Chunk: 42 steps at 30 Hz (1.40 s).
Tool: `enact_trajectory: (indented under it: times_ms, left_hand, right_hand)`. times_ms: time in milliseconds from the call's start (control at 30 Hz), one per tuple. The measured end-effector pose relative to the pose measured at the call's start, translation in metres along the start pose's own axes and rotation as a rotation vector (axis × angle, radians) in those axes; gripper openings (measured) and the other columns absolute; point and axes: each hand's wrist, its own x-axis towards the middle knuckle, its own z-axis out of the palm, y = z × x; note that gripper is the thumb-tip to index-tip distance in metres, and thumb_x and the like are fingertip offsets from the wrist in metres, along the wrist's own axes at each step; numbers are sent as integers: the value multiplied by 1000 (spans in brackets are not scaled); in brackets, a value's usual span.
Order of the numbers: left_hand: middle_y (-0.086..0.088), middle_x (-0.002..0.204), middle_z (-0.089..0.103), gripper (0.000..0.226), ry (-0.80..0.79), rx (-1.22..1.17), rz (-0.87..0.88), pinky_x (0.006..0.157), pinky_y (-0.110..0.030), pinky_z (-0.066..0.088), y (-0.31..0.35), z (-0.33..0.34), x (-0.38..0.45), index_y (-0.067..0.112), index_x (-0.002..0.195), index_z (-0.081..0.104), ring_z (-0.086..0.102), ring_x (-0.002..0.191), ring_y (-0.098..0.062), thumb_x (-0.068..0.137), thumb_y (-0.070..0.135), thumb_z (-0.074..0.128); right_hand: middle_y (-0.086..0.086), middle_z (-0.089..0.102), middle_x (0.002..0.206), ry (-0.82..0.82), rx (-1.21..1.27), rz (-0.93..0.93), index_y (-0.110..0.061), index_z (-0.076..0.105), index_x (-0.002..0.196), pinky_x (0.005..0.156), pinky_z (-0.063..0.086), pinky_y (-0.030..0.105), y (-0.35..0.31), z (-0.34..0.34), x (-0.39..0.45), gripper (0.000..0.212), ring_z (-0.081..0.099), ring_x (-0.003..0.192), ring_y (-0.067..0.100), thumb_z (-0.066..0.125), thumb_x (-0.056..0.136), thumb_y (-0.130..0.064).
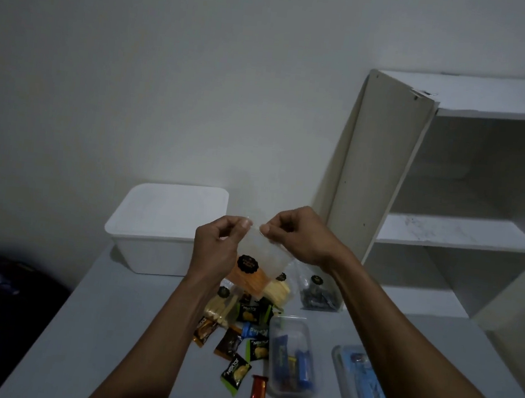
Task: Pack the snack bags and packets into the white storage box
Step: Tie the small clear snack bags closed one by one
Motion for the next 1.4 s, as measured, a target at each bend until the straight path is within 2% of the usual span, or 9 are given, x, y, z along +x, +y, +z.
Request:
enact_trajectory:
  times_ms: [167,267,433,600,700,833,967,1233,1400]
  left_hand:
    - [5,77,69,29,118,57,-60,67,-29,49,5,6,-9,22,76,71,60,70,-8,78,51,74]
    - [9,45,61,26,82,92,-115,64,-25,43,13,10,-14,17,65,68,54,44,3,88,29,69]
    - [11,37,53,41,62,124,-121,58,-23,39,16,7,-16,13,53,62,49,39,5,94,17,61]
    - [-4,60,58,32,48,100,-138,41,-13,39,14,5,-17,7,67,66,50,43,0,97,17,57]
    - [-5,61,59,36,21,121,-142,48,-20,41,11,5,-19,10,64,62,52,53,-11,97,21,56]
    - [-2,67,66,21,6,151,-153,57,-22,43,14,5,-19,12,80,70,58,52,4,95,21,58]
    - [6,82,67,17,67,81,-220,74,-25,43,10,5,-15,18,79,69,57,76,-1,94,20,61]
    - [-10,74,67,23,-18,172,-263,60,-26,43,1,-1,-21,6,79,71,58,66,-15,93,21,60]
    - [-2,56,57,32,-11,132,-298,53,-22,39,-3,-4,-25,10,61,62,51,51,-10,92,17,60]
  right_hand:
    - [-3,62,66,133,94,91,-14,70,77,58,46,26,7,21,-4,24,52,58,7,69,91,-32]
    - [-5,61,65,130,159,117,-13,71,77,56,43,23,9,32,-6,22,50,54,3,66,93,-27]
    - [-3,65,70,119,259,166,-10,73,86,55,47,17,8,37,-12,18,56,62,3,67,93,-25]
    - [-4,59,66,132,250,191,-4,71,86,46,40,12,6,40,-17,24,49,43,-6,64,95,-25]
    - [-5,59,65,179,243,188,-2,70,86,44,38,11,4,45,-19,26,49,44,-6,63,96,-25]
    - [-4,63,67,195,205,167,-10,71,81,54,42,20,3,49,-21,24,53,57,3,62,96,-28]
    - [0,72,77,188,150,172,-13,73,81,70,53,29,7,56,-27,22,64,71,10,65,93,-30]
    - [-1,69,75,191,121,164,-16,71,80,69,50,32,15,66,-30,22,60,70,9,61,96,-29]
    - [-7,66,74,169,153,187,-14,71,83,70,49,28,18,68,-32,22,59,70,5,61,96,-27]
